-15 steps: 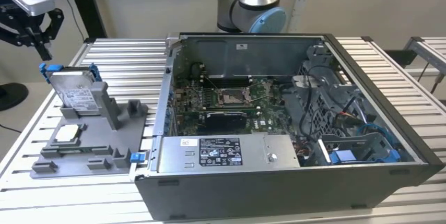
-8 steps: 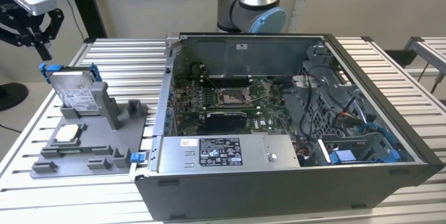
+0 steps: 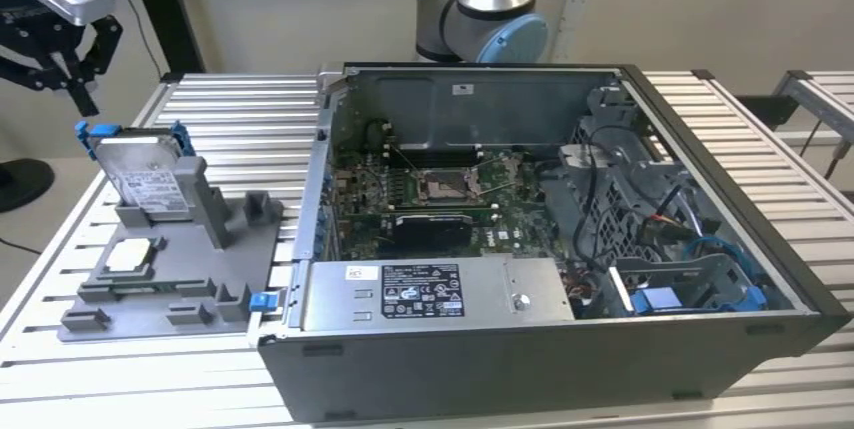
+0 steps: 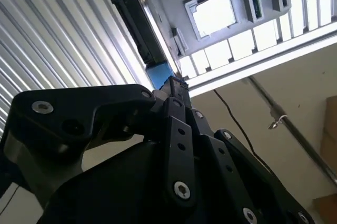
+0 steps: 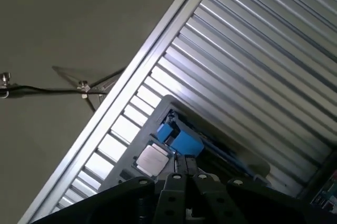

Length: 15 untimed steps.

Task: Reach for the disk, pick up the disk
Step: 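Pick up the disk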

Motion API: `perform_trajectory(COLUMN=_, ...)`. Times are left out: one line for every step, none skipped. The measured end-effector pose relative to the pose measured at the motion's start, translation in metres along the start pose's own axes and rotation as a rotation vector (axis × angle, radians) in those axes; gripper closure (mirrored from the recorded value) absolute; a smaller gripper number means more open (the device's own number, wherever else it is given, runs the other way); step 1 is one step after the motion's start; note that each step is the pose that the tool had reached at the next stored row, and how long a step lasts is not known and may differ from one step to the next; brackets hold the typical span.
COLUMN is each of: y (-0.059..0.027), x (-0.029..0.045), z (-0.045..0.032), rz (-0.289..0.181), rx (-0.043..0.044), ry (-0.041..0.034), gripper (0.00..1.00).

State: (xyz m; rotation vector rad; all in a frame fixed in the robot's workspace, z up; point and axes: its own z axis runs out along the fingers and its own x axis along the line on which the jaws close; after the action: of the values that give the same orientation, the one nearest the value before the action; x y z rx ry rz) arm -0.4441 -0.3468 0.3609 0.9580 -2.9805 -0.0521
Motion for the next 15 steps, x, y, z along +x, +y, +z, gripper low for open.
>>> perform_trajectory(y=0.0, x=0.0, z=0.0, rz=-0.019, rx=0.0, ry=0.0005, gripper=1.0)
perform_trajectory(y=0.0, x=0.0, z=0.0, rz=-0.037, rx=0.0, ry=0.0012, gripper=1.0)
perform_trajectory(y=0.0, x=0.0, z=0.0, rz=-0.054, rx=0.0001, ry=0.0018, gripper=1.0)
perform_trajectory(y=-0.0001, x=0.0, z=0.0, rz=-0.073, rx=0.0001, ry=0.0025, gripper=1.0)
perform_trajectory(y=-0.0001, x=0.0, z=0.0, rz=-0.09, rx=0.0001, ry=0.0031, gripper=1.0)
perform_trajectory(y=0.0, x=0.0, z=0.0, rz=-0.106, rx=0.0002, ry=0.0037, gripper=1.0)
perform_trajectory(y=0.0, x=0.0, z=0.0, rz=-0.122, rx=0.0002, ry=0.0043, gripper=1.0)
perform_trajectory(y=0.0, x=0.0, z=0.0, rz=-0.139, rx=0.0003, ry=0.005, gripper=1.0)
perform_trajectory(y=0.0, x=0.0, z=0.0, rz=-0.154, rx=0.0004, ry=0.0056, gripper=1.0)
perform_trajectory(y=0.0, x=0.0, z=0.0, rz=-0.17, rx=0.0005, ry=0.0062, gripper=1.0)
perform_trajectory(y=0.0, x=0.0, z=0.0, rz=-0.186, rx=0.0006, ry=0.0068, gripper=1.0)
perform_trajectory(y=0.0, x=0.0, z=0.0, rz=-0.201, rx=0.0007, ry=0.0075, gripper=1.0)
perform_trajectory(y=0.0, x=0.0, z=0.0, rz=-0.217, rx=0.0008, ry=0.008, gripper=1.0)
perform_trajectory(y=0.0, x=0.0, z=0.0, rz=-0.232, rx=0.0009, ry=0.0086, gripper=1.0)
perform_trajectory(y=0.0, x=0.0, z=0.0, rz=-0.248, rx=0.0009, ry=0.0092, gripper=1.0)
